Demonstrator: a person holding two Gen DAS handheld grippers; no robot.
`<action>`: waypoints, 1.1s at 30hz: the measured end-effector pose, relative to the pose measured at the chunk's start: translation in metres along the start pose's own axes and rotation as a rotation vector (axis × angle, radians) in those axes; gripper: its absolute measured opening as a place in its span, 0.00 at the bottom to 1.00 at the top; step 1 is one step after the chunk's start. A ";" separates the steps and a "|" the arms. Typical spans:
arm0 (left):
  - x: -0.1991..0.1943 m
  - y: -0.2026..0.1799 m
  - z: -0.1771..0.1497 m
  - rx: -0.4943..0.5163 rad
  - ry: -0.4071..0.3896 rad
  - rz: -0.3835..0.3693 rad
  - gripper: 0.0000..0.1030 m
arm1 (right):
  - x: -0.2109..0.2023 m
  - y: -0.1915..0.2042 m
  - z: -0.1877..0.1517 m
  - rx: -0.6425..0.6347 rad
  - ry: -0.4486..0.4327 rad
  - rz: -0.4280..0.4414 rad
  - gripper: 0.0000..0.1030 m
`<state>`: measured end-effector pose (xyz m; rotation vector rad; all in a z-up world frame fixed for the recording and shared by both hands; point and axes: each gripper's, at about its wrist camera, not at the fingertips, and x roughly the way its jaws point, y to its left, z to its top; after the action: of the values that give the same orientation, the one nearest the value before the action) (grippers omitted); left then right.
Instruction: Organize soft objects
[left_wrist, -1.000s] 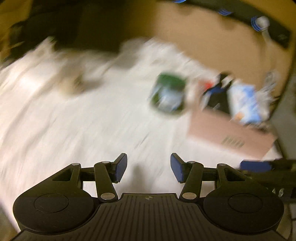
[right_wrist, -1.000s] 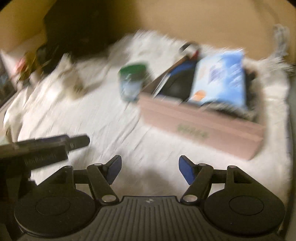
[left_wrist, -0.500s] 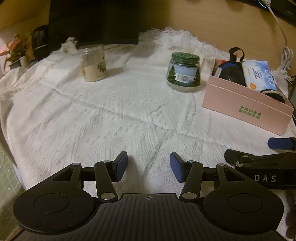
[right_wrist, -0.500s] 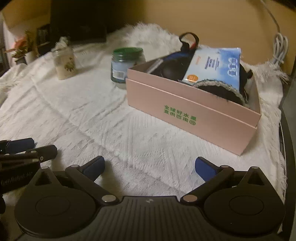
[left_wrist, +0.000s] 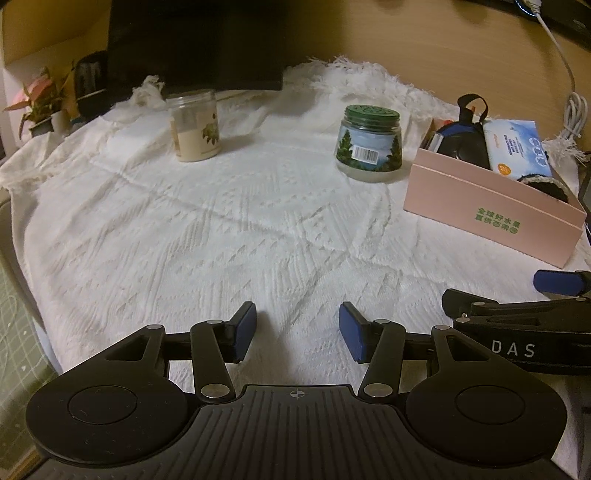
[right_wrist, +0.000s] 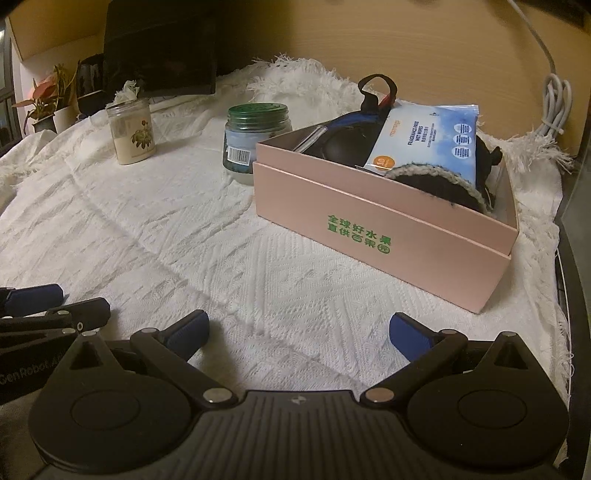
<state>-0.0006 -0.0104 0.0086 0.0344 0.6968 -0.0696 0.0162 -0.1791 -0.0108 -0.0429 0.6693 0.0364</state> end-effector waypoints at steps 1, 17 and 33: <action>0.000 0.000 0.000 -0.002 0.000 0.001 0.53 | 0.001 -0.002 0.000 0.009 0.001 0.007 1.00; 0.000 -0.001 0.001 -0.016 -0.003 0.017 0.53 | -0.001 -0.007 0.000 0.006 0.001 0.006 1.00; -0.002 -0.001 -0.002 -0.018 -0.013 0.011 0.53 | 0.000 -0.006 0.000 0.006 0.001 0.006 1.00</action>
<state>-0.0034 -0.0109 0.0079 0.0206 0.6844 -0.0529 0.0159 -0.1848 -0.0106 -0.0353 0.6700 0.0405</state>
